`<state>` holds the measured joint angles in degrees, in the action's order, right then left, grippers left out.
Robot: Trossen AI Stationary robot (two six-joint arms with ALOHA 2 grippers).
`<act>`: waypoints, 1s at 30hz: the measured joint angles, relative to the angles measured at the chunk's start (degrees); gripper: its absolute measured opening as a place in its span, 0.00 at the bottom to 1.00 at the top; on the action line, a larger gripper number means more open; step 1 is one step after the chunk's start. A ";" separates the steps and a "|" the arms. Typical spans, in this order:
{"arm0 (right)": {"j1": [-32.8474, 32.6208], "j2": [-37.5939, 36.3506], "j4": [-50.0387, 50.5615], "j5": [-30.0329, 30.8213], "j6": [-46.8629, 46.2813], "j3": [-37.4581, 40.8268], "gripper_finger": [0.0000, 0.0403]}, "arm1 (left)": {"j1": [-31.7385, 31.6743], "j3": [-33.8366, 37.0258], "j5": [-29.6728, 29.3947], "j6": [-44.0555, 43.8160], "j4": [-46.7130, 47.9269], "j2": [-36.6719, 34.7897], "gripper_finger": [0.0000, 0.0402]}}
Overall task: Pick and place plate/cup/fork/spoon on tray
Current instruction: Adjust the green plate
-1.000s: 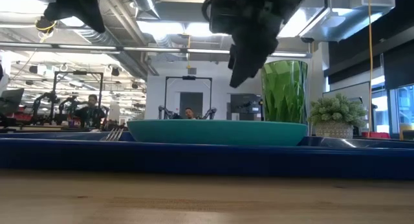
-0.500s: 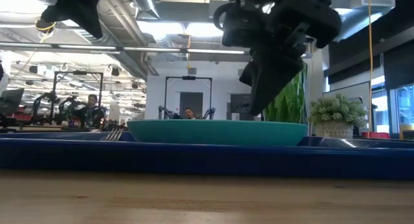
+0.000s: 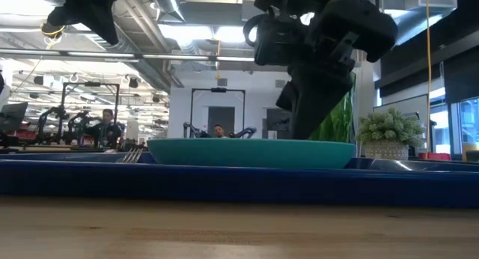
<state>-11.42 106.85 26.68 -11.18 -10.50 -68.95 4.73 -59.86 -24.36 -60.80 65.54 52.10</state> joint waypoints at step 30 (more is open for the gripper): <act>-0.66 4.37 -6.43 -5.02 0.04 -0.09 0.00 | 0.02 -0.02 -0.02 1.46 2.85 0.00 0.00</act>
<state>-12.08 111.22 20.25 -16.21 -10.46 -69.04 4.75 -59.88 -24.38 -59.33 68.39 52.10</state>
